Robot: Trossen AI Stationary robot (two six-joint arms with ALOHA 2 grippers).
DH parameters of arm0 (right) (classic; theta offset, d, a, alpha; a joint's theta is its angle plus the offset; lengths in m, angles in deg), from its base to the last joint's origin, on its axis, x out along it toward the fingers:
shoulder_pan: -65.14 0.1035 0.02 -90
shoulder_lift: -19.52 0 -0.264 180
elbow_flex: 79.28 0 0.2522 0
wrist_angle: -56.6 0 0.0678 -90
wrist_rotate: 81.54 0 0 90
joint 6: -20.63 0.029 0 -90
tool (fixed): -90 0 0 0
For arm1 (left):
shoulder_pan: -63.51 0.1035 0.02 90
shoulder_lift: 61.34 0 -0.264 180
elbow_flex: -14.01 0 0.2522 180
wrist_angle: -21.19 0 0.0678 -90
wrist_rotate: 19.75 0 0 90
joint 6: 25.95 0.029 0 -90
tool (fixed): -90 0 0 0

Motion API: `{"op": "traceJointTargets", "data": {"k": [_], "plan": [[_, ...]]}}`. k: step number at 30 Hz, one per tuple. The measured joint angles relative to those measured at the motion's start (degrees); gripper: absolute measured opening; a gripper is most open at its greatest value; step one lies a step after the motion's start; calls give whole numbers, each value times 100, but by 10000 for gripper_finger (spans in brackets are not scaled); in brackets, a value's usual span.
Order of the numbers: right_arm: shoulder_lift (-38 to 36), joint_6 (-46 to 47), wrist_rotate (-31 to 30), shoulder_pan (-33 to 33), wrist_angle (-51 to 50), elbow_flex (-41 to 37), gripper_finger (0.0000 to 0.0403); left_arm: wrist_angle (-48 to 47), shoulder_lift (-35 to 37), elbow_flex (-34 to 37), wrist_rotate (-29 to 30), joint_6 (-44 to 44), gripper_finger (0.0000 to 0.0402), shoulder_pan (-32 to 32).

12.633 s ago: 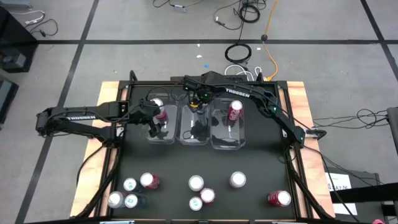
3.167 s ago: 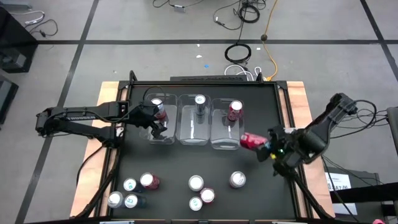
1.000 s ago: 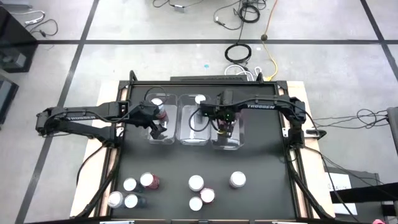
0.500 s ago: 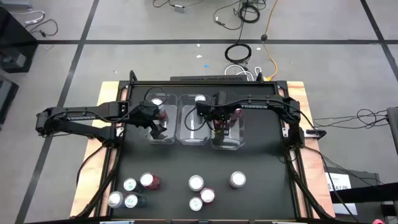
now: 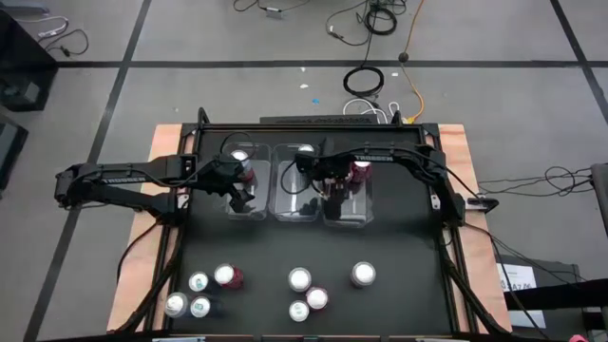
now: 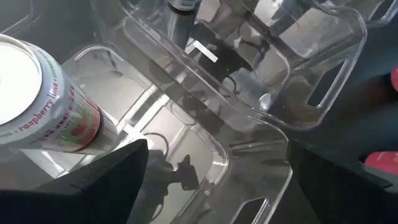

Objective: Sort soda cans
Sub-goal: Put the red soda can into the right transparent bin

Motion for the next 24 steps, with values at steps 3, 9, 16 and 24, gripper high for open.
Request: {"op": "traceJointTargets", "data": {"k": [3, 9, 16, 24], "plan": [[-7, -53, -118, -46, 121, 57, 309, -2, 2, 0, 2, 0, 392, -2], [0, -228, -159, -115, 322, 173, 324, -2, 2, 2, 6, 0, 392, 0], [0, -436, -153, -124, 169, 173, 325, -2, 1, 0, 5, 1, 392, 0], [0, -558, -146, -124, 112, 173, 326, -2, 0, 0, 5, 2, 392, 0]]}}
